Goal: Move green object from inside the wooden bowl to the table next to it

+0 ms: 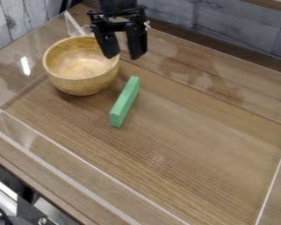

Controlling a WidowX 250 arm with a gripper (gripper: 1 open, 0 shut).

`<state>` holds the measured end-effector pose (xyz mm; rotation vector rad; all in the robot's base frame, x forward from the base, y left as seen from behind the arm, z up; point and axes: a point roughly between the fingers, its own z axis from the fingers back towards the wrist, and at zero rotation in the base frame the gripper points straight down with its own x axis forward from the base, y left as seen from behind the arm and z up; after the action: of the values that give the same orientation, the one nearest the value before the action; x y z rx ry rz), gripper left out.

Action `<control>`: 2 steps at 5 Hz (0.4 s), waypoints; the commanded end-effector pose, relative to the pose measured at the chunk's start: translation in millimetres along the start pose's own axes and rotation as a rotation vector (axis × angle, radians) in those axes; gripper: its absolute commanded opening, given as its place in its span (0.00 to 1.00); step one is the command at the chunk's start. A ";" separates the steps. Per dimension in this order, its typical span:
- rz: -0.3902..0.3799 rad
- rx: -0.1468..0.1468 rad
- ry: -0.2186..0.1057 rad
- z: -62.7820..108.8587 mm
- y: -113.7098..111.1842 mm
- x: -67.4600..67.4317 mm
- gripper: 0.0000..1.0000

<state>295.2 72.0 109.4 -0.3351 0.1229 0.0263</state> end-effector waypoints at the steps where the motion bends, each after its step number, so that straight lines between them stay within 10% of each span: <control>1: -0.065 0.031 -0.074 25.9 -21.0 -4.8 1.00; 2: -0.101 0.041 -0.078 28.7 -30.9 -8.7 1.00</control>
<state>290.5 50.4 128.6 -0.3215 0.0910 -0.0548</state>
